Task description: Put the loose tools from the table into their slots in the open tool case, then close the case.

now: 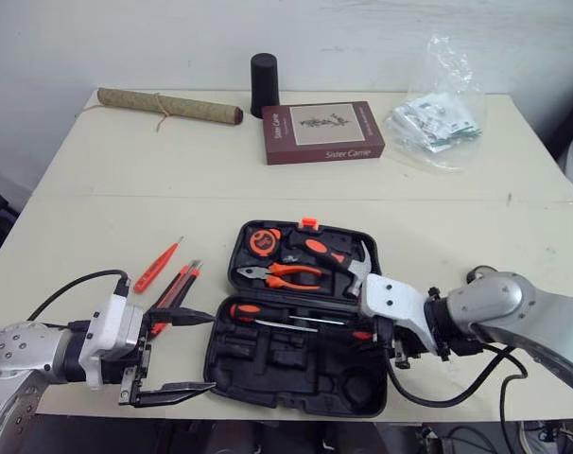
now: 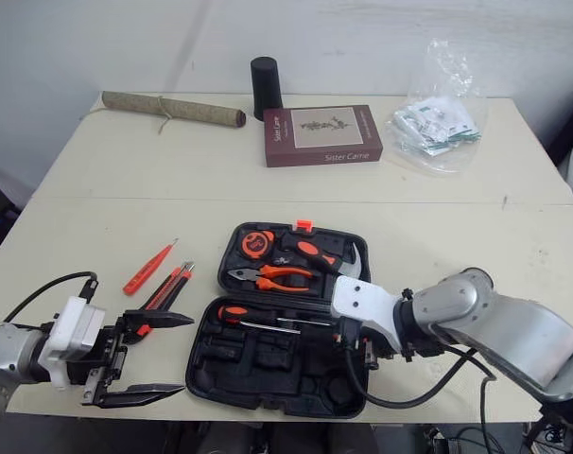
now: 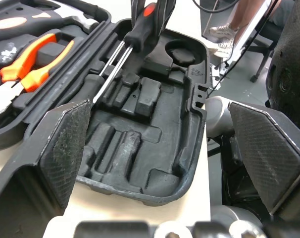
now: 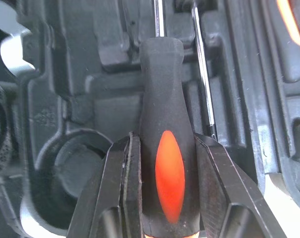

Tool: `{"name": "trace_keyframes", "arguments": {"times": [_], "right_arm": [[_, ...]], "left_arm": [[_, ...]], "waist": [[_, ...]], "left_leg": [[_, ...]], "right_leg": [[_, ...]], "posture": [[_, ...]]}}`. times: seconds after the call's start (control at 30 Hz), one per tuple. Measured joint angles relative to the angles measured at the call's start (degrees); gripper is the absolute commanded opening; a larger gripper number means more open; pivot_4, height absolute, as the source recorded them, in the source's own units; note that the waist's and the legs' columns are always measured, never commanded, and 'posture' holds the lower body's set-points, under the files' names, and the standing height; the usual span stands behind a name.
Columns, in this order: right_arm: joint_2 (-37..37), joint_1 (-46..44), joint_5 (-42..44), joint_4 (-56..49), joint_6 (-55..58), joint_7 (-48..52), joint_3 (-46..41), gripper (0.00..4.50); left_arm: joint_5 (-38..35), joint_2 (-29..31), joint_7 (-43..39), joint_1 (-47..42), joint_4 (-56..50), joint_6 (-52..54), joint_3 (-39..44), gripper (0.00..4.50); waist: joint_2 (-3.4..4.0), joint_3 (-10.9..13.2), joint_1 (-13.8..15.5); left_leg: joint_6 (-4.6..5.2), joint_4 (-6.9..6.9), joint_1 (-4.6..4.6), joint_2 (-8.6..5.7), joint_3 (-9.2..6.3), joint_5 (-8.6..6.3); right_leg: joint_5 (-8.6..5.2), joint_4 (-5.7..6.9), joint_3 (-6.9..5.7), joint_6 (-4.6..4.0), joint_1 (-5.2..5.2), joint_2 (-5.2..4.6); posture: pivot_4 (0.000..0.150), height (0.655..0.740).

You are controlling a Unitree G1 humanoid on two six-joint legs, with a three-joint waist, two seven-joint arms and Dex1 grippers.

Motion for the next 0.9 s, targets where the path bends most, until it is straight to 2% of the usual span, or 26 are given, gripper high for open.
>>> {"name": "trace_keyframes", "arguments": {"times": [0.27,0.9], "right_arm": [[1.8,-3.9,-7.4,0.2,-1.6,0.2,6.8,1.02],[5.8,-4.4,-10.8,1.0,-0.8,2.0,9.1,1.02]], "left_arm": [[0.0,0.0,0.7,0.6,-0.5,0.2,0.3,4.50],[0.0,0.1,1.2,3.1,-1.2,0.7,1.7,4.50]], "waist": [[0.00,0.0,-0.9],[0.00,0.0,-0.9]], "left_leg": [[-0.01,0.00,0.01,0.00,0.00,0.01],[-0.02,0.01,0.02,0.00,-0.01,0.01]], "right_leg": [[-0.01,0.07,-0.03,-0.01,0.00,0.02],[-0.02,0.13,-0.03,-0.04,-0.01,0.02]], "posture": [[0.150,0.7400],[0.150,0.7400]]}}
